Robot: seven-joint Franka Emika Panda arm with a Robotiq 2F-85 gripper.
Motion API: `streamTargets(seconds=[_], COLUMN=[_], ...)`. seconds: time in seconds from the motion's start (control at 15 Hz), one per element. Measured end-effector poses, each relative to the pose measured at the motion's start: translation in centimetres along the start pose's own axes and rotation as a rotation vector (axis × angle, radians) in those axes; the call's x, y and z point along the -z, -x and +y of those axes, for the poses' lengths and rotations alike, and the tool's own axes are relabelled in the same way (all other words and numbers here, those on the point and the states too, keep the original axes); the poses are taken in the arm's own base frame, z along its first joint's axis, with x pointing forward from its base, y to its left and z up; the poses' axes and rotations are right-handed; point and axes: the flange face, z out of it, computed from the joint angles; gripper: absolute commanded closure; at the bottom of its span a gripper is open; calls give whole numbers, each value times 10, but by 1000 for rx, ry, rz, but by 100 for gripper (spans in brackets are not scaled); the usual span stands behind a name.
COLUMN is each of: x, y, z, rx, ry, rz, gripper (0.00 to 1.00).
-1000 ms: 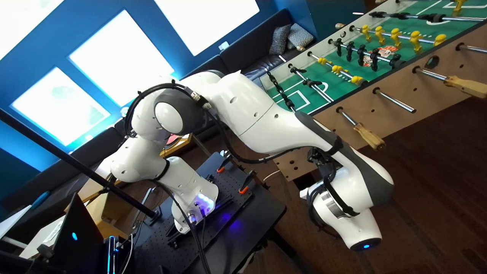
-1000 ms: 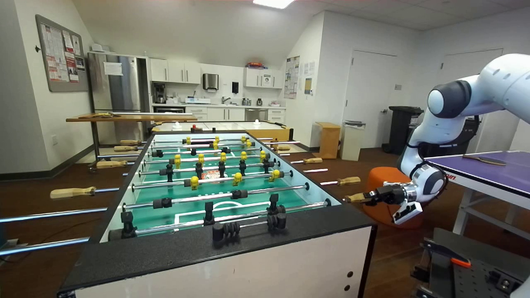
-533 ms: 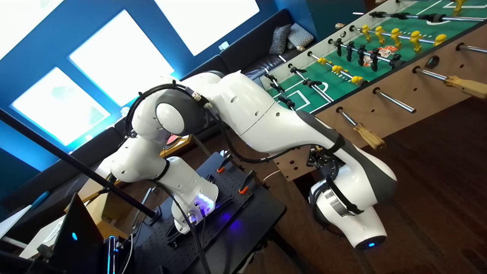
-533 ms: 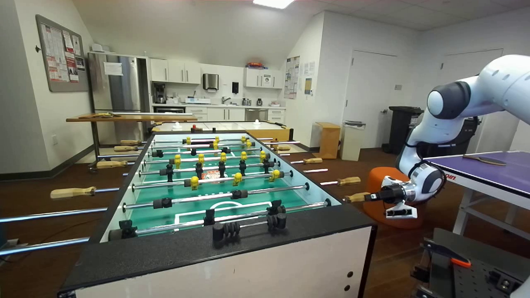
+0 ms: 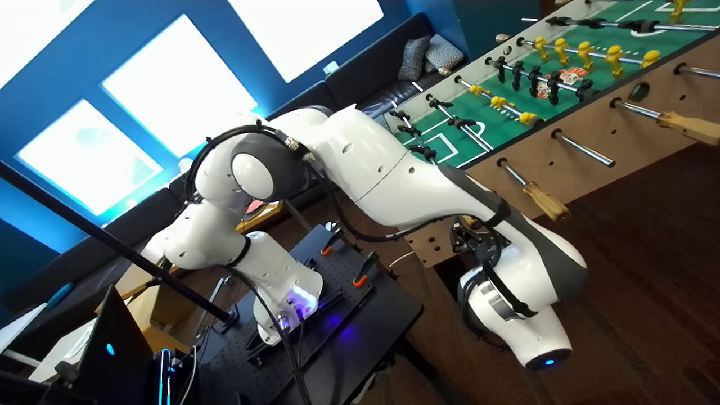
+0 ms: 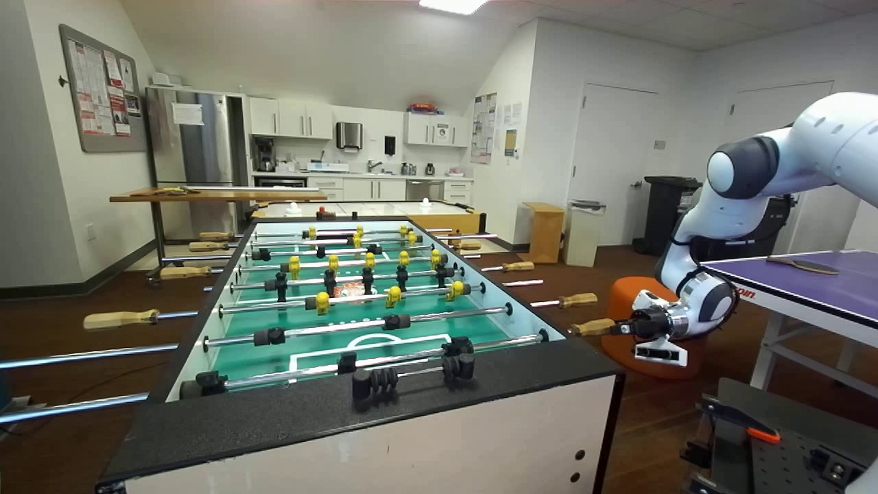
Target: Rotate the first foosball rod anticlockwise
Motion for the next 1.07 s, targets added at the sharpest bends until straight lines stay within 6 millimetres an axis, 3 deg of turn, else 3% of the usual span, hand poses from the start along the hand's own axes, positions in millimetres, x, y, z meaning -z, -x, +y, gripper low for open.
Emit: streamTargets(seconds=[0.33,0.67,1.07], x=[-2,9,31], y=[8,7,-25], z=[-5,-9,-25], rx=[-119,-109,-90], ry=[-22,-1,18], rz=[7,-4,-45], gripper=[0,0,0])
